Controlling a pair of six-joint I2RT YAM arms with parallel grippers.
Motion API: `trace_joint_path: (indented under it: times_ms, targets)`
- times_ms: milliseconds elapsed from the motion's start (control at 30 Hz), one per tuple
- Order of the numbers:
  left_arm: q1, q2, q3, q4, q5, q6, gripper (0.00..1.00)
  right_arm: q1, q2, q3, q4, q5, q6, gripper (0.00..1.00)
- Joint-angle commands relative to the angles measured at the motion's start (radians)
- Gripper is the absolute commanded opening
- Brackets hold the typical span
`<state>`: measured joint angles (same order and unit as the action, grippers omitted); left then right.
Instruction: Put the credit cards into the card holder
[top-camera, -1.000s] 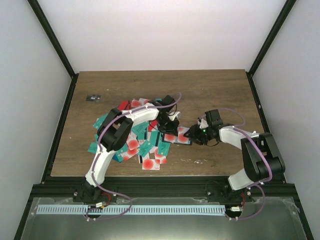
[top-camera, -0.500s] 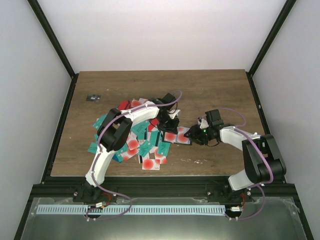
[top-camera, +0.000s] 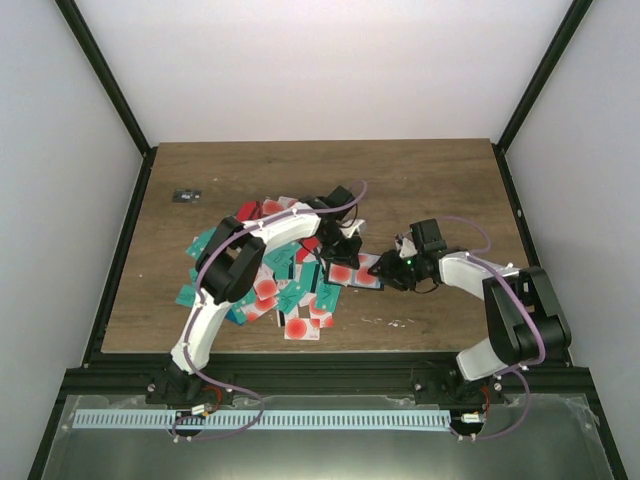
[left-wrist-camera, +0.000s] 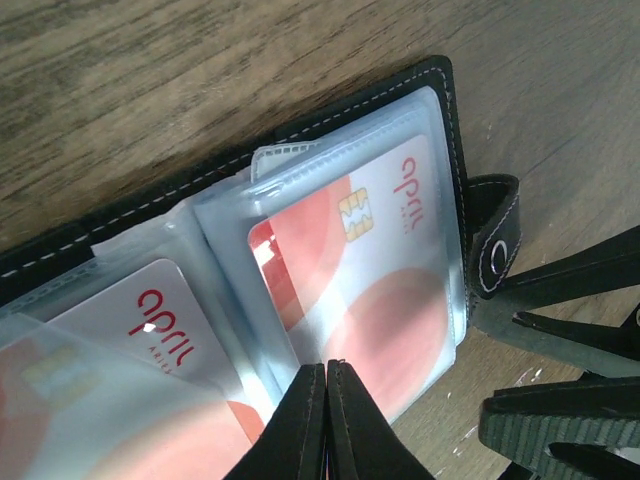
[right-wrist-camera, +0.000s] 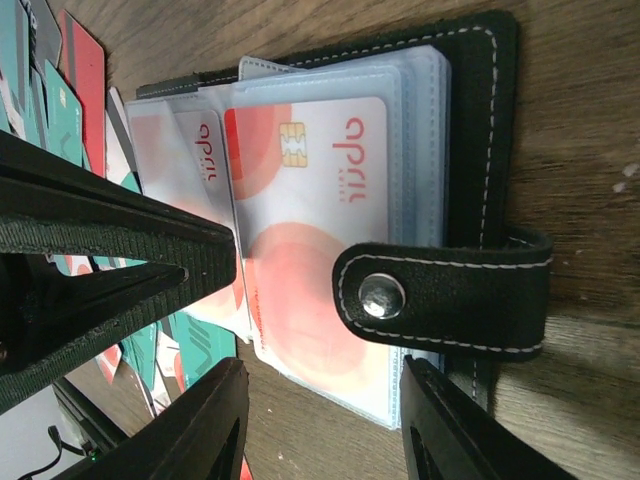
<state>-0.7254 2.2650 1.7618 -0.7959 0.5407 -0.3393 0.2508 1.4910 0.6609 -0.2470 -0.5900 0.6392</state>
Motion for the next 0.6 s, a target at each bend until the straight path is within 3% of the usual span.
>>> trace_joint_path:
  times_ms: [0, 567]
  targets:
    - [-0.011, 0.028, 0.031, 0.002, 0.003, 0.011, 0.04, -0.010, 0.015, 0.038, -0.003, 0.002, -0.022, 0.44]
    - [-0.014, 0.067, 0.013, -0.005, -0.025, 0.031, 0.04, -0.011, 0.048, 0.058, 0.029, -0.048, -0.026, 0.44]
